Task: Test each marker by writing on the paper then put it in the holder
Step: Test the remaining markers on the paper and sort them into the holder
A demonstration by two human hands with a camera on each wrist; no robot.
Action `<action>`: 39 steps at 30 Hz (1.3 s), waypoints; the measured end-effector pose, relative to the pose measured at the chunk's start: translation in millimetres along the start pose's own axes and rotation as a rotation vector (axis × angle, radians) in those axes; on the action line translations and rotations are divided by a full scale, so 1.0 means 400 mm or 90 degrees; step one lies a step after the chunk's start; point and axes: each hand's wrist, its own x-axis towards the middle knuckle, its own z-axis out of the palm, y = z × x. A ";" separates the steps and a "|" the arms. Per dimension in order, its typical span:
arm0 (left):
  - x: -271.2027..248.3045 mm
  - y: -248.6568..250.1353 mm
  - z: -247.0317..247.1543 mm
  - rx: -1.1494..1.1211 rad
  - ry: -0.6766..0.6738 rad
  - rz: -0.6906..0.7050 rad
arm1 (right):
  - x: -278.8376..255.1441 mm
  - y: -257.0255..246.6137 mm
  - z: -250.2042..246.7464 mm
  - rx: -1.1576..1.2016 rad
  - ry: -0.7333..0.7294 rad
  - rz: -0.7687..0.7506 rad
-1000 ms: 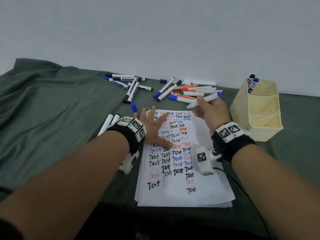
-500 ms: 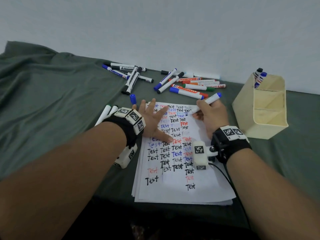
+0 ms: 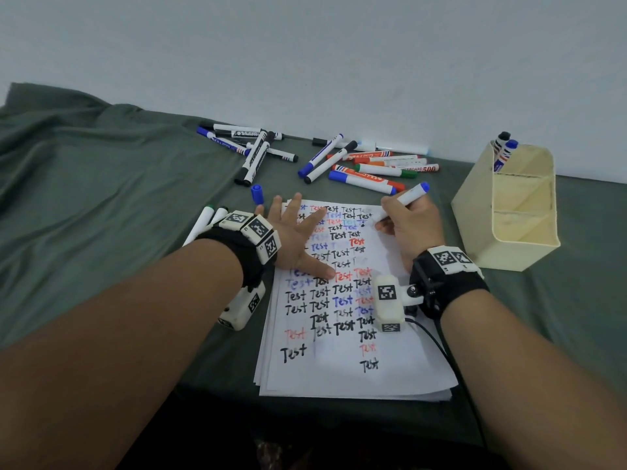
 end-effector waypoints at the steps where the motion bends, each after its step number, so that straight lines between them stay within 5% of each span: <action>1: 0.001 0.000 0.001 -0.002 0.001 0.000 | -0.001 0.000 0.000 -0.001 -0.001 -0.003; 39: -0.003 0.003 -0.002 0.000 0.007 -0.002 | 0.007 0.016 -0.002 0.004 -0.011 0.024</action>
